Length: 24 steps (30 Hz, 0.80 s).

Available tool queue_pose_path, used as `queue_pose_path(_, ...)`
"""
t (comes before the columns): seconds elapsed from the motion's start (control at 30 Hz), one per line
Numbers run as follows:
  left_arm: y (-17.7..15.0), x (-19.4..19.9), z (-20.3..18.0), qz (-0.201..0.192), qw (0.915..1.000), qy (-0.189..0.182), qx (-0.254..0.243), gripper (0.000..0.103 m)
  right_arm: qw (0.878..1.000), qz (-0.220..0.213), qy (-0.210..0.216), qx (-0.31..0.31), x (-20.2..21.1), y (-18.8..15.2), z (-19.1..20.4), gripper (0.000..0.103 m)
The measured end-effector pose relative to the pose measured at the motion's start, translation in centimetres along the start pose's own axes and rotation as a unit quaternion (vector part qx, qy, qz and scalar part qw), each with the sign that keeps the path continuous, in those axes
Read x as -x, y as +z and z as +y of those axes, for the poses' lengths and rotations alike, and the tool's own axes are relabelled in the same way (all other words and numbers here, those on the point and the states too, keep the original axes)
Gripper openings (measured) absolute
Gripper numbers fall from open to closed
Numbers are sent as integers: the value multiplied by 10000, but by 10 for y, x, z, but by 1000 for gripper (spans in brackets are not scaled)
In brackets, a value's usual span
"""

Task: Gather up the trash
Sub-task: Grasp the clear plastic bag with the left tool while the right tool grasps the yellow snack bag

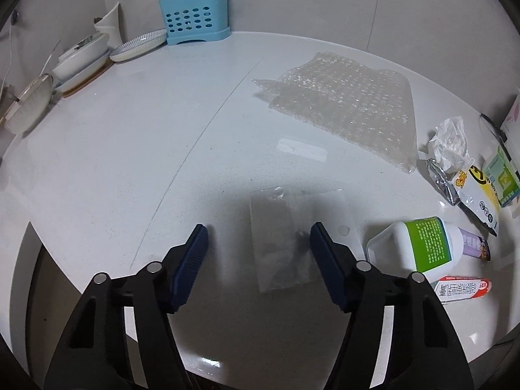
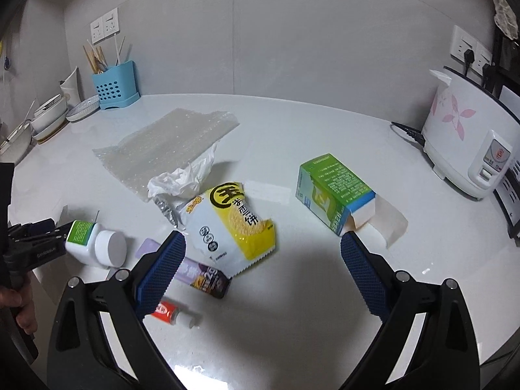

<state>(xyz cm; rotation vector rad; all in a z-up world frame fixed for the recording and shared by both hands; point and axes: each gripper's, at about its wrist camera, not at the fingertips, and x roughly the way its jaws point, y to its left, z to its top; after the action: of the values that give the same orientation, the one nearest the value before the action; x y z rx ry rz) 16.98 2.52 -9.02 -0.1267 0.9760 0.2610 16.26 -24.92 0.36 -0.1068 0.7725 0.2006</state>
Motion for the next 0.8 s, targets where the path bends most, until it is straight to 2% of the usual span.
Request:
queue_pose_path(0.07,2,1,-3,11,10000,-28,-25,36,9998,146,120,26,-13,9,0,92)
queue_pose_path(0.13,4,1,-3,29,10000,-22,-39,30,9993,317,186,75,-27,14,3,92)
queue_pose_path(0.17,4,1,-3,22,10000,-39,-56,22,9989,418,191,132,-35,16,6,92)
queue_pose_path(0.33,8,-1,4,5,9997,-250,-35,14,9968,685,89,408,-63,19,21,92)
queue_pose_path(0.5,9,-2,7,-53,9992,-398,-43,13,9952,782,126,574,-78,19,34,92)
queue_pose_path(0.67,9,-1,8,-111,9989,-443,-83,12,9947,894,91,506,-82,19,40,78)
queue_pose_path(0.7,9,-1,8,-117,9988,-457,-90,12,9946,922,108,471,-82,19,40,73)
queue_pose_path(0.73,9,-1,9,-122,9987,-483,-85,12,9943,960,119,441,-82,19,40,63)
queue_pose_path(0.8,9,0,12,-132,9984,-551,-47,12,9936,1056,154,375,-83,18,40,58)
